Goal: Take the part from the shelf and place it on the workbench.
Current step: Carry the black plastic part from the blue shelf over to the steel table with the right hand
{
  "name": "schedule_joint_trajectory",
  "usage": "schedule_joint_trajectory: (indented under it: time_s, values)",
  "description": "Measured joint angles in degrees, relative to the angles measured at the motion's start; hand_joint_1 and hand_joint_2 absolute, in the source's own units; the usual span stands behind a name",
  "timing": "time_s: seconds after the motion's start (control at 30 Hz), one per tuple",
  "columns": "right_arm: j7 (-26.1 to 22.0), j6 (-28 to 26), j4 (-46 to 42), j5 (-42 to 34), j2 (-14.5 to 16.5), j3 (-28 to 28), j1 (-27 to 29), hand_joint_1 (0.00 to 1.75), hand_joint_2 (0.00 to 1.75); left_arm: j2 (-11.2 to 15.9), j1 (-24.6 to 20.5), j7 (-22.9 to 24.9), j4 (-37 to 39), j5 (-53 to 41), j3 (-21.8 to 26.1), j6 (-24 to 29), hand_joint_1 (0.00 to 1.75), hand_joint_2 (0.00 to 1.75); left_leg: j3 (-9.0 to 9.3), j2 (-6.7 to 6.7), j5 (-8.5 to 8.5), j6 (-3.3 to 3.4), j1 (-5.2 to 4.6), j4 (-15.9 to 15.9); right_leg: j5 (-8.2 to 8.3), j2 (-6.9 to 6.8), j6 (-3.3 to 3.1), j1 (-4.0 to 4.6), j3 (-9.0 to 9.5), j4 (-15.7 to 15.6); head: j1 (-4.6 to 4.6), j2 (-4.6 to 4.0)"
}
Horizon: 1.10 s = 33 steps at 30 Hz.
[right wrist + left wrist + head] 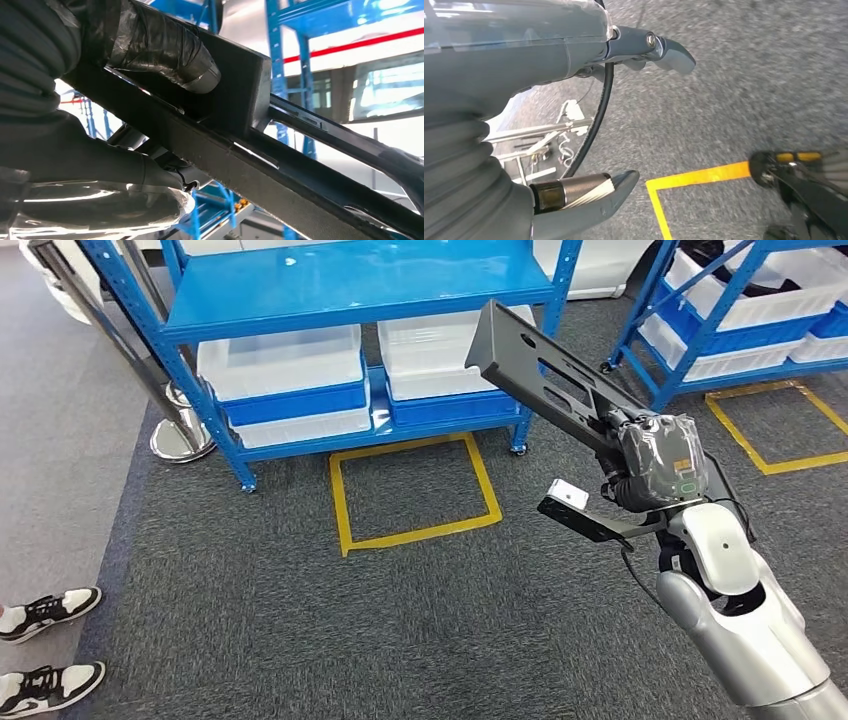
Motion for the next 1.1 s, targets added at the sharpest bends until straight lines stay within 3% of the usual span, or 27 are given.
schedule_joint_trajectory:
  time_s: [0.07,0.13,0.2,0.27,0.33,0.37,0.4,0.43,0.53,0.57,0.63,0.67,0.7,0.73,0.8,0.87,0.9,0.93,1.0,1.03,1.1]
  values:
    - [-0.02,0.17,0.04,-0.07,0.04,0.02,-0.08,1.75,1.75,0.05,-0.16,-0.04,-0.12,-0.21,0.13,0.02,0.0,1.75,-0.32,0.81,-0.77,-0.73,-0.39,1.13,-0.13,-0.6,-1.41,0.32,-0.15,-0.38,-0.18,0.0]
    - [-0.02,0.45,0.08,-0.28,0.05,0.01,-0.13,1.75,1.75,-0.02,-0.22,-0.14,-0.14,-0.52,0.31,-0.02,0.0,1.75,-0.3,1.4,-1.14,-1.08,-0.44,1.49,0.12,0.54,-2.75,0.38,-0.59,-0.27,-0.4,0.0]
    - [-0.04,0.75,0.12,-0.45,0.05,0.02,-0.34,1.75,1.75,-0.02,-0.27,-0.26,-0.14,-0.84,0.5,-0.12,0.0,1.75,-0.86,-0.37,-2.98,-1.42,-0.15,3.25,0.52,1.58,-3.51,0.44,-0.94,-0.32,-0.42,0.0]
    - [-0.09,0.96,0.13,-0.56,0.08,0.03,-0.66,1.75,1.75,-0.03,-0.27,-0.39,-0.14,-1.12,0.79,-0.22,0.0,1.75,-2.98,-3.03,-6.93,-1.53,0.0,8.81,0.94,2.63,-4.16,0.6,-1.31,-0.43,-0.42,0.0]
    - [-0.15,1.17,0.17,-0.7,0.12,0.09,-0.86,1.75,1.75,-0.03,-0.24,-0.51,-0.14,-1.39,1.13,-0.31,0.0,1.75,-5.71,-3.82,-10.11,-1.18,-0.11,15.58,1.34,3.94,-4.61,1.03,-1.75,-0.47,-0.42,0.0]
    - [-0.17,1.29,0.22,-0.75,0.14,0.12,-0.89,1.75,1.75,-0.03,-0.25,-0.57,-0.14,-1.56,1.25,-0.33,0.0,1.75,-6.29,-3.89,-10.33,-0.82,-0.24,17.13,1.54,4.63,-4.75,1.3,-1.95,-0.47,-0.42,0.0]
    - [-0.19,1.42,0.28,-0.79,0.14,0.14,-0.92,1.75,1.75,-0.03,-0.27,-0.63,-0.14,-1.74,1.34,-0.37,0.0,1.75,-5.92,-4.0,-9.48,-0.28,-0.44,16.62,1.75,5.35,-4.83,1.56,-2.12,-0.47,-0.41,0.0]
    - [-0.19,1.52,0.32,-0.8,0.13,0.15,-1.02,1.75,1.75,-0.03,-0.3,-0.7,-0.14,-1.91,1.41,-0.39,0.0,1.75,-4.48,-4.41,-7.71,0.46,-0.74,13.92,1.98,6.1,-4.87,1.82,-2.24,-0.49,-0.41,0.0]
    - [-0.2,1.71,0.39,-0.83,0.22,0.19,-1.62,1.75,1.75,0.11,-0.39,-0.86,-0.24,-2.32,1.7,-0.44,0.0,1.75,0.6,-8.36,-3.49,3.35,-1.5,3.56,2.88,8.08,-4.56,2.05,-2.55,-0.79,-0.39,0.0]
    - [-0.2,1.77,0.44,-0.84,0.3,0.24,-1.79,1.75,1.75,0.15,-0.41,-0.9,-0.29,-2.37,1.8,-0.43,0.0,1.75,1.17,-9.25,-3.18,3.94,-1.64,2.09,3.25,8.72,-4.22,1.8,-2.66,-1.05,-0.44,0.0]
    - [-0.2,1.92,0.54,-0.89,0.39,0.34,-1.93,1.75,1.75,0.09,-0.47,-0.97,-0.34,-2.44,1.99,-0.43,0.0,1.75,1.49,-8.56,-2.43,4.27,-1.79,0.78,4.27,10.21,-3.25,1.4,-2.74,-2.09,-0.64,0.0]
    - [-0.19,1.96,0.56,-0.91,0.37,0.37,-1.92,1.75,1.75,0.1,-0.57,-1.05,-0.36,-2.45,2.08,-0.45,0.0,1.75,1.81,-7.76,-1.71,4.04,-1.68,-0.23,4.47,10.18,-2.92,1.48,-2.85,-2.36,-0.66,0.0]
    - [-0.2,2.01,0.6,-0.92,0.32,0.39,-2.05,1.75,1.75,0.07,-0.65,-1.14,-0.37,-2.47,2.17,-0.51,0.0,1.75,2.15,-6.93,-0.9,3.76,-1.51,-1.37,3.98,9.29,-2.71,1.68,-3.2,-1.94,-0.52,0.0]
    - [-0.2,2.06,0.63,-0.92,0.29,0.41,-2.27,1.75,1.75,0.03,-0.67,-1.23,-0.37,-2.51,2.26,-0.59,0.0,1.75,2.37,-6.05,-0.14,3.4,-1.28,-2.4,2.68,7.79,-2.54,1.88,-3.96,-0.36,-0.4,0.0]
    - [-0.2,2.16,0.72,-0.95,0.27,0.47,-2.65,1.75,1.75,-0.02,-0.6,-1.32,-0.38,-2.58,2.49,-0.83,0.0,1.75,2.18,-4.39,0.54,3.03,-1.16,-3.04,-1.5,4.48,-2.24,1.8,-6.4,5.93,-0.16,0.0]
    - [-0.19,2.29,0.9,-1.01,0.29,0.6,-2.55,1.75,1.75,-0.03,-0.54,-1.34,-0.38,-2.62,2.72,-1.08,0.0,1.75,1.55,-2.63,0.59,2.91,-1.15,-2.6,-3.98,3.3,-1.64,1.37,-7.86,11.14,-0.16,0.0]
    - [-0.19,2.35,0.99,-1.04,0.29,0.65,-2.46,1.75,1.75,-0.04,-0.54,-1.35,-0.38,-2.63,2.78,-1.16,0.0,1.75,1.21,-1.77,0.53,2.78,-1.11,-2.24,-3.79,2.99,-1.33,1.13,-7.17,11.07,-0.16,0.0]
    - [-0.19,2.38,1.07,-1.05,0.29,0.69,-2.44,1.75,1.75,-0.07,-0.55,-1.36,-0.38,-2.63,2.81,-1.21,0.0,1.75,0.88,-0.95,0.4,2.56,-1.03,-1.77,-2.77,2.53,-1.04,0.9,-5.36,8.87,-0.15,0.0]
    - [-0.19,2.39,1.09,-1.11,0.3,0.7,-2.58,1.75,1.75,-0.12,-0.62,-1.36,-0.4,-2.63,2.84,-1.24,0.0,1.75,0.26,0.42,-0.14,1.82,-1.03,-0.59,-0.7,0.42,-0.82,0.81,-0.57,1.58,-0.15,0.0]
    - [-0.18,2.38,1.09,-1.19,0.31,0.69,-2.66,1.75,1.75,-0.16,-0.67,-1.36,-0.43,-2.63,2.86,-1.26,0.0,1.75,0.07,0.95,-0.45,1.4,-1.13,-0.01,-0.19,-0.42,-1.07,0.92,0.9,-0.86,-0.17,0.0]
    - [-0.07,2.37,1.08,-1.46,0.31,0.66,-2.6,1.75,1.75,-0.17,-0.83,-1.34,-0.49,-2.63,2.97,-1.28,0.0,1.75,0.01,1.87,-0.76,0.67,-1.4,0.56,-0.08,-0.64,-1.95,1.24,1.27,-1.92,-0.25,0.0]
